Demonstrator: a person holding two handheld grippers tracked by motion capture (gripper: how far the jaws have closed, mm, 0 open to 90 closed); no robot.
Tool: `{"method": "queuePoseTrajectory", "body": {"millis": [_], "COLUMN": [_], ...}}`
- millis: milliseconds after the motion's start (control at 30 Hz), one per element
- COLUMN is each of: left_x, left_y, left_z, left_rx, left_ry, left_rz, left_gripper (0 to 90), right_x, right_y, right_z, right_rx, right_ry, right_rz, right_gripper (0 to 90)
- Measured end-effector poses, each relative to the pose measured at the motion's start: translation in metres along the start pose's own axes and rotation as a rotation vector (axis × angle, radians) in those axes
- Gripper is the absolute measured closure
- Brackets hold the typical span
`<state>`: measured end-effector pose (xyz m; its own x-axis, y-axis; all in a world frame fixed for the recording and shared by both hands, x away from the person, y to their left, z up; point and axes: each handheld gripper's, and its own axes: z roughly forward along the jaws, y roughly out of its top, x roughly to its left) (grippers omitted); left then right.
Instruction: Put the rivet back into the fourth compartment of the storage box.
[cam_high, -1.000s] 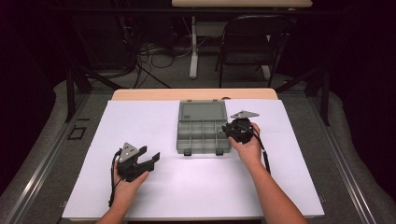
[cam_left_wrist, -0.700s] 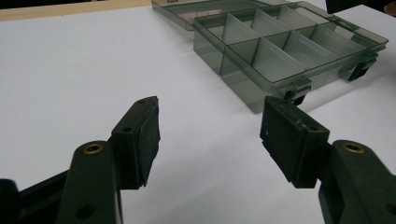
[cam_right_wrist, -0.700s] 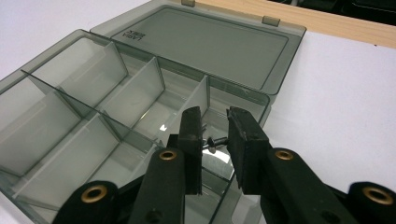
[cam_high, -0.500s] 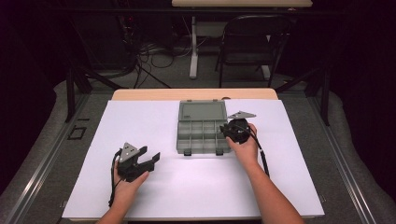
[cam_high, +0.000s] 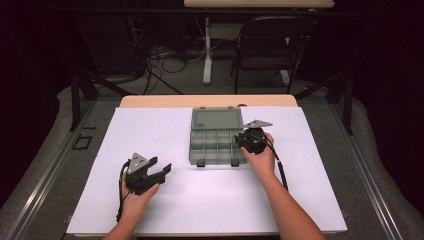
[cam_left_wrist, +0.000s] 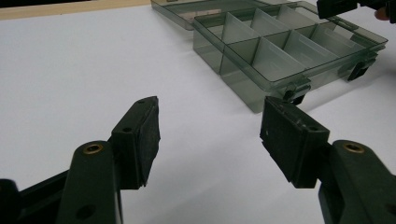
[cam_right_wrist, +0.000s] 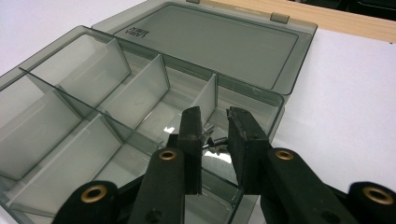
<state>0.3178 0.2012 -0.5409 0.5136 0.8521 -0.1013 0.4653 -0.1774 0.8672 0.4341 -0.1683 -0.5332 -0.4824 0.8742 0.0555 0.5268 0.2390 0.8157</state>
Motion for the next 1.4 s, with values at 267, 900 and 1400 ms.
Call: {"method": "queuePoseTrajectory", "body": {"millis": [267, 900, 1400], "left_x": [0.0, -0.003, -0.01], "left_y": [0.0, 0.0, 0.021], "left_z": [0.0, 0.001, 0.001], "left_rx": [0.0, -0.002, 0.022], "left_ry": [-0.001, -0.007, -0.023], "left_rz": [0.004, -0.012, -0.01], "left_gripper": [37.4, 37.4, 37.7], "right_x": [0.001, 0.005, 0.025], "right_y": [-0.001, 0.003, 0.011], "right_z": [0.001, -0.015, -0.052], "right_rx": [0.007, -0.009, -0.024], "right_ry": [0.005, 0.004, 0.038], "right_rz": [-0.003, -0.043, -0.114], "right_gripper": [75.3, 51.9, 50.2]}}
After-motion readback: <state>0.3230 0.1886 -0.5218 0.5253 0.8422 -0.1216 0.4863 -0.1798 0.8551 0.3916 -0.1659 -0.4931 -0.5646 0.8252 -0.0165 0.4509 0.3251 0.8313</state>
